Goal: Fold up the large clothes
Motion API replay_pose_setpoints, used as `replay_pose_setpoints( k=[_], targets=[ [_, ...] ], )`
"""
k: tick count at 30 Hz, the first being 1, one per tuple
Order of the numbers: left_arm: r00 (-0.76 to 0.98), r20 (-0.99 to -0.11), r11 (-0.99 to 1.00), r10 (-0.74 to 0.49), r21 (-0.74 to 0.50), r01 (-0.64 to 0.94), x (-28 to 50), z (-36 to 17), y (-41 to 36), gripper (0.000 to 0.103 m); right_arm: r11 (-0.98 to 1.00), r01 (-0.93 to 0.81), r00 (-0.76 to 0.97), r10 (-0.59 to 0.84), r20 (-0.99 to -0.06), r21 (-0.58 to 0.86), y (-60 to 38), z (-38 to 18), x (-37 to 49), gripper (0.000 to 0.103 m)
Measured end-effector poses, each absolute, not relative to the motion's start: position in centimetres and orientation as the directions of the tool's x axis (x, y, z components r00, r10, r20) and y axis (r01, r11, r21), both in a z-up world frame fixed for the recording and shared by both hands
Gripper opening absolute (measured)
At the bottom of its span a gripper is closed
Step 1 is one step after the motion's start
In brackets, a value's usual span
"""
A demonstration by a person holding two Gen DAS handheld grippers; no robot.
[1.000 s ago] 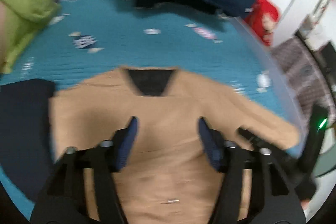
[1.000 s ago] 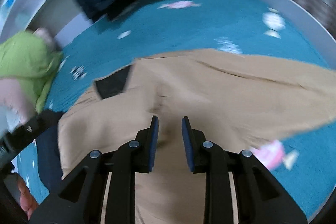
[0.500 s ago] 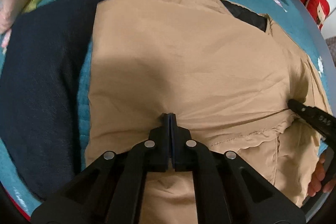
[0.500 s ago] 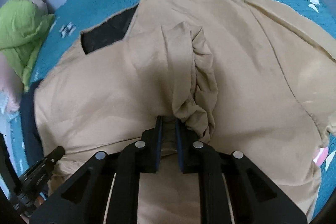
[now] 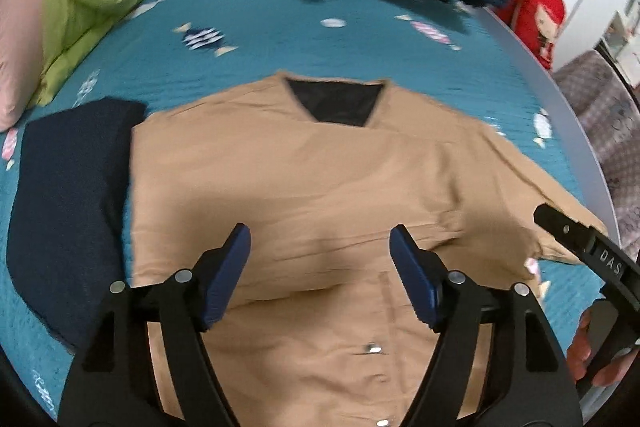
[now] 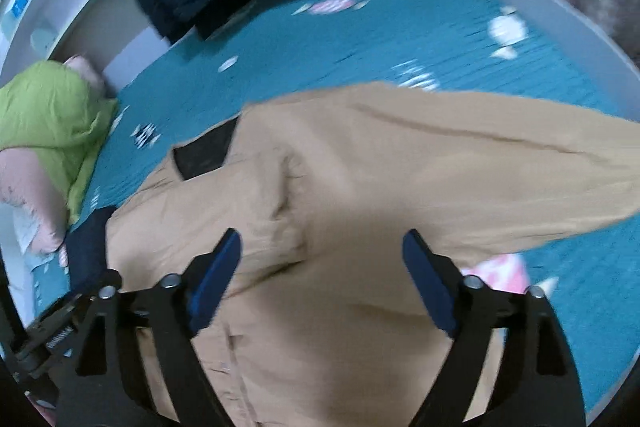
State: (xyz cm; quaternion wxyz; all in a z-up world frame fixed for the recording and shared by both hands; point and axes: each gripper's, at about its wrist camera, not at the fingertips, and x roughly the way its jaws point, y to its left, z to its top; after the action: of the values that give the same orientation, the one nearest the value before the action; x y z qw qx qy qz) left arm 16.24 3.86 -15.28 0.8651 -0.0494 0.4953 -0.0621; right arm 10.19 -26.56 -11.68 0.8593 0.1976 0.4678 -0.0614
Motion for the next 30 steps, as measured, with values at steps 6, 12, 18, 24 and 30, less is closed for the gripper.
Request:
replay_pose_setpoints(
  k=[6, 12, 18, 24, 30],
  targets=[
    [0.472, -0.86, 0.978, -0.192, -0.13, 0.161, 15.6, -15.9, -1.5, 0.073, 0.86, 0.423, 0.537, 0.016, -0.843, 0.285, -33.0, -12.9, 6.8, 0.085],
    [0.435, -0.872, 0.962, -0.224, -0.127, 0.241, 15.3, -17.3, -7.3, 0.073, 0.776, 0.568, 0.506, -0.067, -0.86, 0.273, -41.2, -14.7, 3.0, 0.085],
    [0.418, -0.873, 0.946, -0.252, -0.132, 0.296, 16.1, -18.2, -12.3, 0.073, 0.659, 0.702, 0.465, -0.139, -0.874, 0.269, -50.0, -17.2, 0.3, 0.085],
    [0.408, -0.87, 0.936, -0.276, -0.147, 0.319, 18.3, -18.9, -16.0, 0.059, 0.528, 0.783, 0.464, -0.142, -0.874, 0.33, -56.0, -19.7, -0.4, 0.083],
    [0.371, -0.868, 0.926, -0.33, -0.223, 0.304, 21.9, -21.2, -18.5, 0.019, 0.523, 0.762, 0.535, -0.175, -0.826, 0.383, -57.7, -19.7, 0.8, 0.046]
  ],
)
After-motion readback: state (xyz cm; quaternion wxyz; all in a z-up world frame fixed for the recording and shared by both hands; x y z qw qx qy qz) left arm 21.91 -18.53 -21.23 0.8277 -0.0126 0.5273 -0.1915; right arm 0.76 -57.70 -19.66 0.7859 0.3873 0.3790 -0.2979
